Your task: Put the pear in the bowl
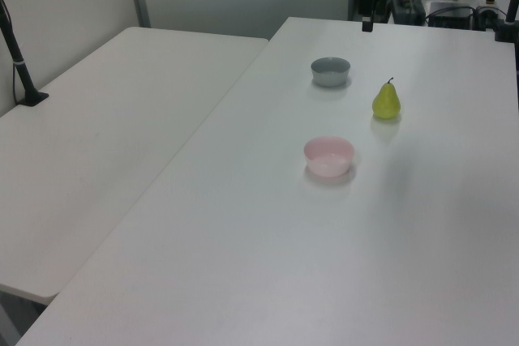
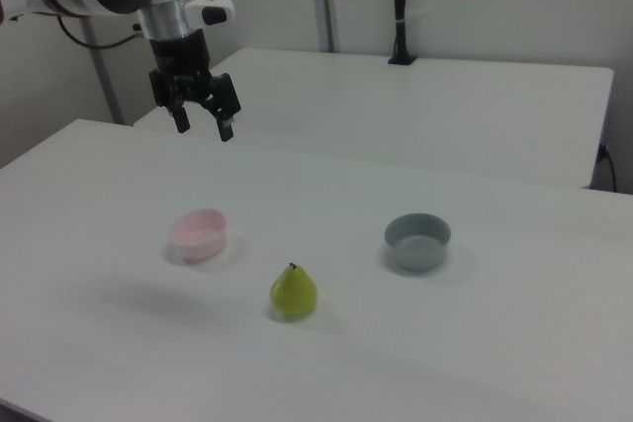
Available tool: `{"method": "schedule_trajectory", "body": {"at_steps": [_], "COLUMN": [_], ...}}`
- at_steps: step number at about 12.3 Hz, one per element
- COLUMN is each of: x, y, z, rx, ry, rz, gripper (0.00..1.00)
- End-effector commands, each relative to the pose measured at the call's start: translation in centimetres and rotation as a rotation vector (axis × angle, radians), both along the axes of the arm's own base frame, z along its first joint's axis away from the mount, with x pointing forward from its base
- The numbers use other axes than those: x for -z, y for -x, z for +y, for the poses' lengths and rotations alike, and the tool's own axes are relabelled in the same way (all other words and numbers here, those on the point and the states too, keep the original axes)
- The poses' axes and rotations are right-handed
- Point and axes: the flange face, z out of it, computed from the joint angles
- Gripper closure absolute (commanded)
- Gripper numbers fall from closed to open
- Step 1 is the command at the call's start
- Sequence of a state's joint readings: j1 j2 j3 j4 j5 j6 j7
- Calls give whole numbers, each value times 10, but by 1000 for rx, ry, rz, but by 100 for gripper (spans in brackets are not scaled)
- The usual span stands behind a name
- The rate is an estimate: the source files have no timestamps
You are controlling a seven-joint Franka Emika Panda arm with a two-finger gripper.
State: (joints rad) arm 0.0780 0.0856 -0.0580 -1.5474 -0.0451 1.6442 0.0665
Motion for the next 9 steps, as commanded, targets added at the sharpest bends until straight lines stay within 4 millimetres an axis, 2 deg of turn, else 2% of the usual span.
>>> {"method": "schedule_trajectory", "body": {"at_steps": [1,7,9], "x": [-3,0,0], "y": [1,0,0], "z": [3,1,-11], "rx": [6,12,32], "ry": [-13,-8,-7], "rz": [-6,-6,-6], "gripper": [0,0,0]}}
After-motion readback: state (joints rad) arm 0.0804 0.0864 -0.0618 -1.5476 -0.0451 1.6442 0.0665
